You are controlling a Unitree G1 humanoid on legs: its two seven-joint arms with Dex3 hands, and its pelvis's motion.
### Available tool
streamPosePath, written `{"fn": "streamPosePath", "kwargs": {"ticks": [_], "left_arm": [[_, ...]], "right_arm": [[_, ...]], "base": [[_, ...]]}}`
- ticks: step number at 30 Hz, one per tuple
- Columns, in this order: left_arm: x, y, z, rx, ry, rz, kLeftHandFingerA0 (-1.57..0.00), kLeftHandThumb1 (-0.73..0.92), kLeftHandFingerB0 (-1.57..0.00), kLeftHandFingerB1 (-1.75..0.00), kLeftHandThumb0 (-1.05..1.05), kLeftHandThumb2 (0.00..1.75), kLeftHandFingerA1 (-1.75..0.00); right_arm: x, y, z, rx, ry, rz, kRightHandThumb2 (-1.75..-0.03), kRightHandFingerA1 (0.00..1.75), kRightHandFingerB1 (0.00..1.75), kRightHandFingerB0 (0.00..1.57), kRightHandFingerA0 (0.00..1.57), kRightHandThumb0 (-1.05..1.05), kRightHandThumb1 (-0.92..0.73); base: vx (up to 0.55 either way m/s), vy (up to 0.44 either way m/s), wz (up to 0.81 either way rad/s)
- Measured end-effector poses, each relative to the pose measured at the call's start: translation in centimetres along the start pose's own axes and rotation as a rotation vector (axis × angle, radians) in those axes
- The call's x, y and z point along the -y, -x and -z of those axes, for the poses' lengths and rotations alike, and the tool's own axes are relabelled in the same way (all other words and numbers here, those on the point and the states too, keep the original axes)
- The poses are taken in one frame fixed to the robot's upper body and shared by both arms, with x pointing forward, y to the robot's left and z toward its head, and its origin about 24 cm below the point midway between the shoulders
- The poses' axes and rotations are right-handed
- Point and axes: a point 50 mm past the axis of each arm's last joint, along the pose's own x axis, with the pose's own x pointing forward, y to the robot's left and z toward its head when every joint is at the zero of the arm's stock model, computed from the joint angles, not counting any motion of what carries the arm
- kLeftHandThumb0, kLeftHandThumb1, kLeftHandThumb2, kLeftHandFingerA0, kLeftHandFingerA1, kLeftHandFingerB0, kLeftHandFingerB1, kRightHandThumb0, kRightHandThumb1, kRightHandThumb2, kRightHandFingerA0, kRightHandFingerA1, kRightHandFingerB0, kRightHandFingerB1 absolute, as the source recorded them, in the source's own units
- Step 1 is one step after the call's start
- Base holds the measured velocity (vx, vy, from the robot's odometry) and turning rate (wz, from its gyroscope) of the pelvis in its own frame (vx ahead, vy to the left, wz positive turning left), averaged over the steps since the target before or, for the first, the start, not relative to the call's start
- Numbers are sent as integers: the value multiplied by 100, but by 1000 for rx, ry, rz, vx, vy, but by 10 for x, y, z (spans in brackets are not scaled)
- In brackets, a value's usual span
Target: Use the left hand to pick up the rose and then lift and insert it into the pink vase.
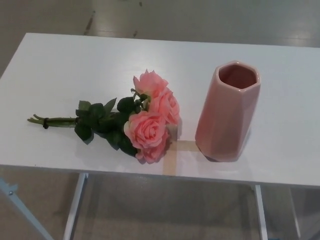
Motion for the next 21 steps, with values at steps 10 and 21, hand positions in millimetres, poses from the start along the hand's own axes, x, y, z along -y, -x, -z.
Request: {"fn": "streamPosePath", "kwargs": {"ticks": [10, 21], "left_arm": [[-2, -79, -63, 281, -234, 77, -1, 14, 0, -45, -30, 78, -50], [11, -130, -64, 282, -296, 120, -1, 42, -12, -27, -58, 54, -24]], "right_arm": [[-1, 0, 2, -10, 14, -11, -92, 62, 55, 48, 63, -37, -54], [-2, -1, -5, 7, 17, -12, -92, 62, 55, 48, 61, -39, -55]], "base": [[0, 0, 0], [0, 0, 0]]}}
